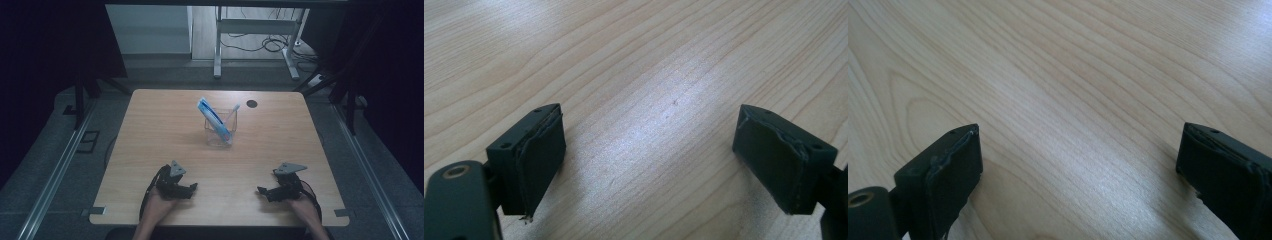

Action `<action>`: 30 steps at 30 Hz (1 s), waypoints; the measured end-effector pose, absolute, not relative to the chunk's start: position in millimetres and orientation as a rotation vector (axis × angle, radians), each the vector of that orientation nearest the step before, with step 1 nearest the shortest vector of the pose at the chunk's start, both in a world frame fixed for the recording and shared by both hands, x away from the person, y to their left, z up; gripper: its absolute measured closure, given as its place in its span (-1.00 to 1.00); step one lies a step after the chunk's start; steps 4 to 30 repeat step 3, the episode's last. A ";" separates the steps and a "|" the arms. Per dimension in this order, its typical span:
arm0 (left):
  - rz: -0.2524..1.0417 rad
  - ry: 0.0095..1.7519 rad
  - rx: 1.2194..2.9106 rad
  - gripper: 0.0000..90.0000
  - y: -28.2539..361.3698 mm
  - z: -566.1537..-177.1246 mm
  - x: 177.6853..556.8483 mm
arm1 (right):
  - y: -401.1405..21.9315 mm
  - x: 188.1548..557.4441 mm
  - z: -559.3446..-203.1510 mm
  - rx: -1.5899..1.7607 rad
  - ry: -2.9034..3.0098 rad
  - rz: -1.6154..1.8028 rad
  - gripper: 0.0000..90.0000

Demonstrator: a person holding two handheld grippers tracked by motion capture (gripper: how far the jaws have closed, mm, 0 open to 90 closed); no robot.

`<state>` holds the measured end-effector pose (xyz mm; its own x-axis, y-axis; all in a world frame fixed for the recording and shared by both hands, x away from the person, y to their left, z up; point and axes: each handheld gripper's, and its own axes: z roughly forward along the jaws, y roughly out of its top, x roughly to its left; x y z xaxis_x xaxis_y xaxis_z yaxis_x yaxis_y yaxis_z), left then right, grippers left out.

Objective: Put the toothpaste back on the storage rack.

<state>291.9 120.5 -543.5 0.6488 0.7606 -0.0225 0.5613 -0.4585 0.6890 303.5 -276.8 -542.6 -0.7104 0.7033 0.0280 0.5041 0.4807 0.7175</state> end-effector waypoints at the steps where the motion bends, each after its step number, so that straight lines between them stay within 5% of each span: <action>1: 0.380 1.021 2.189 -0.69 120.4 -543.6 291.8 | -275.9 302.6 -542.8 1.010 2.462 1.035 -0.91; 30: 0.381 1.022 2.189 -0.70 120.5 -543.6 291.9 | -275.0 302.0 -543.1 1.002 2.463 1.024 -0.92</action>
